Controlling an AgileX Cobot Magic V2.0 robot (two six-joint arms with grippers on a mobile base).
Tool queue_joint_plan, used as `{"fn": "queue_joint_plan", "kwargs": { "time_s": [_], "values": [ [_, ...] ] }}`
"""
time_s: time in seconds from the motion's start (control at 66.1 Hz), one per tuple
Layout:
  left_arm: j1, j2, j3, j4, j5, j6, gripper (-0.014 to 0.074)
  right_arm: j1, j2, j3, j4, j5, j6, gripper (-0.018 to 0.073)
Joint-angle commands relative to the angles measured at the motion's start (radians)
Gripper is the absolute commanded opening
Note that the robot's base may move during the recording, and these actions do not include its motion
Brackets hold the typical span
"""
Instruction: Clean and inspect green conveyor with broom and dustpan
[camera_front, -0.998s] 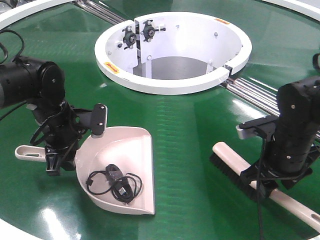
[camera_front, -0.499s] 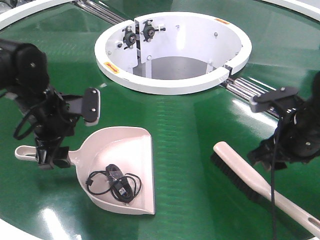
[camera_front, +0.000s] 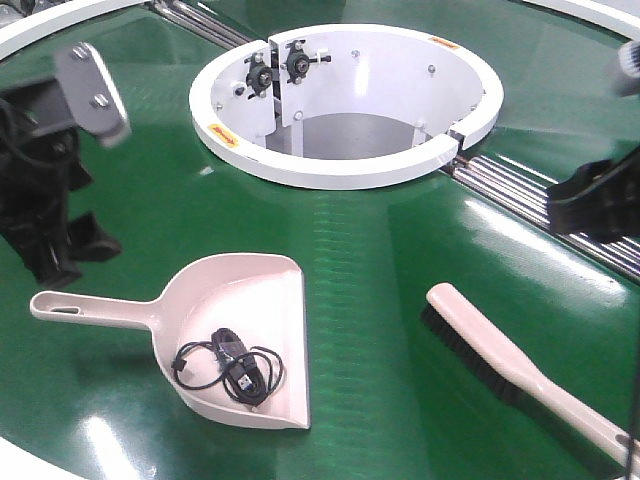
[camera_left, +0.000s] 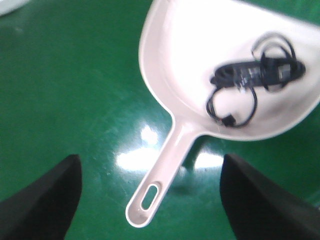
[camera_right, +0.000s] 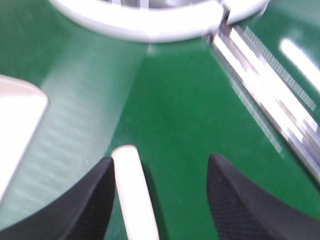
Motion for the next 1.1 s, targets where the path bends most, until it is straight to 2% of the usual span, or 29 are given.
{"fn": "queue_joint_plan", "kwargs": {
  "time_s": [0.0,0.076,0.181,0.272,0.363,0.439,0.59,0.665,0.817,0.968,1.089],
  "values": [
    [-0.008,-0.097,-0.027,-0.02,-0.081,-0.154,0.0533,-0.002,-0.101,-0.022,0.017,-0.071,-0.006,0.0403],
    [-0.008,-0.159,-0.027,-0.02,-0.137,-0.29,0.0533,-0.002,-0.172,-0.022,0.063,-0.072,-0.008,0.0403],
    [-0.008,-0.241,-0.026,-0.02,-0.19,-0.409,0.0533,-0.002,-0.28,0.0,0.076,-0.098,-0.026,0.0403],
    [-0.009,-0.314,-0.003,-0.025,-0.212,-0.407,0.0533,-0.002,-0.378,0.076,0.048,-0.165,-0.029,0.0403],
    [-0.009,-0.397,0.081,-0.025,-0.294,-0.406,0.0533,-0.002,-0.463,0.169,0.048,-0.22,-0.029,0.0403],
    [-0.009,-0.488,0.204,-0.032,-0.382,-0.409,0.0533,-0.002,-0.554,0.251,0.048,-0.253,-0.03,0.0403],
    [-0.009,-0.71,0.481,-0.134,-0.53,-0.427,0.0533,-0.002,-0.737,0.391,0.048,-0.252,-0.041,0.0403],
    [-0.009,-0.81,0.612,-0.14,-0.59,-0.427,0.0533,-0.002,-0.831,0.468,0.048,-0.272,-0.053,0.0403],
    [-0.009,-0.983,0.837,-0.166,-0.747,-0.427,0.0505,-0.002,-0.984,0.627,0.048,-0.4,-0.055,0.0403],
    [-0.009,-1.057,0.998,-0.188,-0.917,-0.427,0.0449,-0.002,-1.028,0.747,0.053,-0.478,-0.054,0.0403],
    [-0.009,-1.051,1.064,-0.236,-0.915,-0.477,0.0405,-0.002,-1.027,0.798,0.059,-0.475,-0.052,0.0403]
  ]
}}
